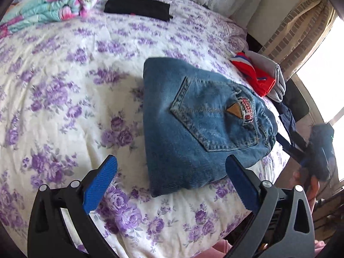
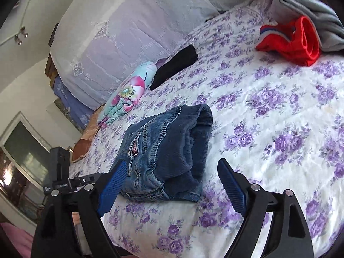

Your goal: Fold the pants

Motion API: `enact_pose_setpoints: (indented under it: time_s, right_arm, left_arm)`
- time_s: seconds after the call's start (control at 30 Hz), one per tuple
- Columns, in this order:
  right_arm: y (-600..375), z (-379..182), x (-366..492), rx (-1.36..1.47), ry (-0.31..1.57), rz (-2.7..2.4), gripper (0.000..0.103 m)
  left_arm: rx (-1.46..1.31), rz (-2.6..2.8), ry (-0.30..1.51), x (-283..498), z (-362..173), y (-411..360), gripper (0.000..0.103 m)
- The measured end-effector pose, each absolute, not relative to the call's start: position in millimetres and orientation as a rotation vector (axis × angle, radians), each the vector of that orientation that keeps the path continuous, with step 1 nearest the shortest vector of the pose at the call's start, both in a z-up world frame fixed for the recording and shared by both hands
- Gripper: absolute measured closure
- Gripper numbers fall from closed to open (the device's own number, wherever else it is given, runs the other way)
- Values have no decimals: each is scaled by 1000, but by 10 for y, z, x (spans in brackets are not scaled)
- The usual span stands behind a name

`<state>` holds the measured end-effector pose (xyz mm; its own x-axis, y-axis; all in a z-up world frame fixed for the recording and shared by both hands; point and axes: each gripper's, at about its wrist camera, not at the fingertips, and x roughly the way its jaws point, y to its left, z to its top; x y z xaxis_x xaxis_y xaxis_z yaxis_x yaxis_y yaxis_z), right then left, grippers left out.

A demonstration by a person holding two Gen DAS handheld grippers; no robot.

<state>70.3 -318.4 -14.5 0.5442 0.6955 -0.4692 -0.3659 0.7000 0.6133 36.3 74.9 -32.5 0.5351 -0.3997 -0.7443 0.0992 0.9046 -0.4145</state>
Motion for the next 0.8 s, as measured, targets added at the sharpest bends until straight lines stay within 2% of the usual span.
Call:
enact_pose_setpoints:
  time_s: [0.2, 0.4, 0.5, 0.57, 0.63, 0.7, 0.8]
  right_arm:
    - [-3180, -590, 1370, 657, 980, 794, 17]
    - [-2759, -642, 1753, 662, 1013, 918, 18]
    - [-2588, -566, 1728, 543, 1001, 867, 34]
    - [-2606, -536, 1669, 538, 988, 862, 44]
    - [-2591, -461, 1598, 507, 965, 853, 48]
    - [-2548, -309, 1561, 472, 935, 849, 51]
    - [-2400, 3, 1645, 425, 882, 887, 53]
  left_arm:
    - [-434, -454, 1070, 601, -600, 758, 5]
    - [-468, -558, 1071, 893, -701, 649, 6]
    - [-430, -545, 1042, 909, -643, 555, 13]
    - [-413, -540, 1013, 851, -590, 579, 23]
    - [-425, -539, 988, 798, -523, 638, 37]
    - [-461, -552, 976, 778, -430, 723, 44]
    - [-449, -542, 943, 782, -228, 816, 45]
